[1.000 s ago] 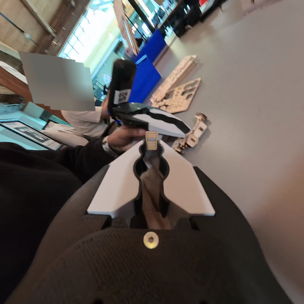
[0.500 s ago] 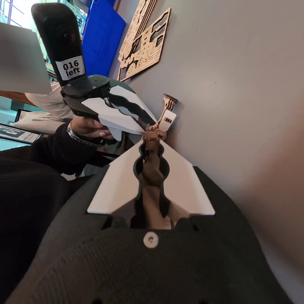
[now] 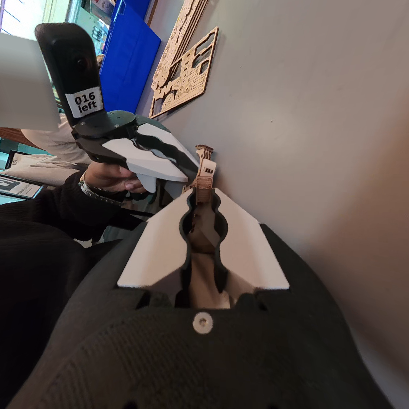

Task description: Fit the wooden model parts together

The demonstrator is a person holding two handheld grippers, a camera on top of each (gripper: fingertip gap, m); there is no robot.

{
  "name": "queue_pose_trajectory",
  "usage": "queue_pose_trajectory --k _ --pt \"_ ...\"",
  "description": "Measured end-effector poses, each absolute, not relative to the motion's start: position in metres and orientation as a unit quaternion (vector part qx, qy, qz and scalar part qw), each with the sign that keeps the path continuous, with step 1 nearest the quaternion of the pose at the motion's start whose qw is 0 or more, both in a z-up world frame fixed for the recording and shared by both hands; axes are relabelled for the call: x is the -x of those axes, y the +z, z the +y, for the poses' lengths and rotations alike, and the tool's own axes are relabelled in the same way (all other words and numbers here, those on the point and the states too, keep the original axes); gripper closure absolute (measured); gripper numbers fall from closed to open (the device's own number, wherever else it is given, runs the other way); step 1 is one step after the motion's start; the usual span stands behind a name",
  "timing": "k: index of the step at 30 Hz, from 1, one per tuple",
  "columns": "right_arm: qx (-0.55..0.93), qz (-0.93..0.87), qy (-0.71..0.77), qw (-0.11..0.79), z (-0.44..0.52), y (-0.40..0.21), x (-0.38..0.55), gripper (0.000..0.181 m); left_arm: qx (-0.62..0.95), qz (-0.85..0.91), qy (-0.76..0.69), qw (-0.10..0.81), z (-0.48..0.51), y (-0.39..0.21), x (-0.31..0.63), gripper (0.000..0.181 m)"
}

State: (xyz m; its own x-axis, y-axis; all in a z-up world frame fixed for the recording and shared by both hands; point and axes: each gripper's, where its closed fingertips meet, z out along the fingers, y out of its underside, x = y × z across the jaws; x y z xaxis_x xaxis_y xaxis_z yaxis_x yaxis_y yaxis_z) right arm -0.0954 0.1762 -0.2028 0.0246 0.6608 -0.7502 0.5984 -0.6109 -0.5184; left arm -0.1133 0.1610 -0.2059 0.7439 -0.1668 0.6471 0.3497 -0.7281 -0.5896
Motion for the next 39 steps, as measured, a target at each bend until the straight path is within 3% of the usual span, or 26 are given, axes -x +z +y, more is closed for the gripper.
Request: queue_pose_trajectory --k 14,19,22,39 --pt "0.714 -0.435 0.548 0.018 0.172 -0.205 0.102 0.168 0.859 -0.067 -0.381 0.334 0.163 -0.207 0.099 0.162" --pt "0.687 -0.377 0.622 -0.007 0.174 -0.182 0.104 0.169 0.779 -0.136 -0.500 0.353 0.167 -0.184 0.100 0.162" --pt "0.675 -0.363 0.642 -0.012 0.175 -0.175 0.103 0.169 0.747 -0.149 -0.531 0.373 0.170 -0.172 0.105 0.171" --pt "0.633 -0.356 0.687 -0.023 0.169 -0.153 0.102 0.169 0.737 -0.023 -0.473 0.482 0.166 -0.144 0.099 0.172"
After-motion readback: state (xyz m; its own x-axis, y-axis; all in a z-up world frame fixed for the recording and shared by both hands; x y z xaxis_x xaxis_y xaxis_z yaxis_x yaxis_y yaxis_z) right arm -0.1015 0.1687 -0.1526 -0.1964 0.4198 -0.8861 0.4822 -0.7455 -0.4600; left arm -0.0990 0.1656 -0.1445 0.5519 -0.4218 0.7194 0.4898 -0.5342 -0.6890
